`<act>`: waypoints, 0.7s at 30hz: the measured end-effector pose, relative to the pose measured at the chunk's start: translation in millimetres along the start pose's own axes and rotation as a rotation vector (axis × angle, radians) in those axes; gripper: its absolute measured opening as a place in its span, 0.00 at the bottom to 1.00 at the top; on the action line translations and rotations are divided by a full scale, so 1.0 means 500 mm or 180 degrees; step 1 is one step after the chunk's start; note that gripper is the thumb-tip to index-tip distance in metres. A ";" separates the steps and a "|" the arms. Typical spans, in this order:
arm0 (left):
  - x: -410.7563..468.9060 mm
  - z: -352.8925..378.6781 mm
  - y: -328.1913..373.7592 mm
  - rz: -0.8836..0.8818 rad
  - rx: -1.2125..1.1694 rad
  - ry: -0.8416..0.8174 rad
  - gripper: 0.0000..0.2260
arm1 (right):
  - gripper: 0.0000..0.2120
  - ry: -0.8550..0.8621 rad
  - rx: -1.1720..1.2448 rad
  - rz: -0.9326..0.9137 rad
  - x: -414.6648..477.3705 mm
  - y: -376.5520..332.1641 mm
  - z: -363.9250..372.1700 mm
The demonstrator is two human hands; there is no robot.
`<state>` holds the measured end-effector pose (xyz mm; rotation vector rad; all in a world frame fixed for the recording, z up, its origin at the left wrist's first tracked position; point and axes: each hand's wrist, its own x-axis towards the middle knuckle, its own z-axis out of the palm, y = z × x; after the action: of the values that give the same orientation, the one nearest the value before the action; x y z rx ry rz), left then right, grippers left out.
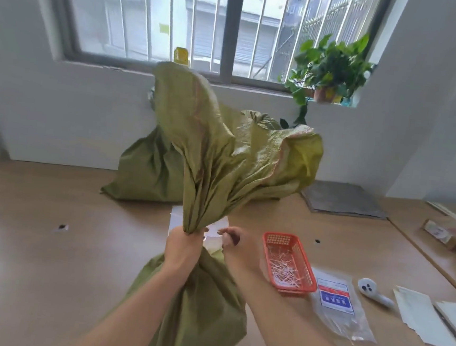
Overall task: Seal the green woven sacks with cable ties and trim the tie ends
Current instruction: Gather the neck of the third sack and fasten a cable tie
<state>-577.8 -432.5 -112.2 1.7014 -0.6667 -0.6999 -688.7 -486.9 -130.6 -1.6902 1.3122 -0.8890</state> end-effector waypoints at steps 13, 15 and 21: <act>0.061 -0.086 0.066 0.0659 -0.0338 -0.0025 0.12 | 0.06 -0.0533 0.0881 -0.0313 0.062 -0.104 0.050; 0.072 -0.086 0.053 0.0693 -0.0301 0.0001 0.11 | 0.06 -0.0619 0.0873 -0.0398 0.066 -0.107 0.059; 0.102 -0.111 -0.024 0.0461 -0.0298 -0.0174 0.16 | 0.08 -0.0815 0.0334 -0.0440 0.079 -0.081 0.096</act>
<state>-501.7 -432.1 -118.2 1.5365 -0.7756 -0.6667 -620.9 -511.5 -112.6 -1.7620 0.9724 -0.7754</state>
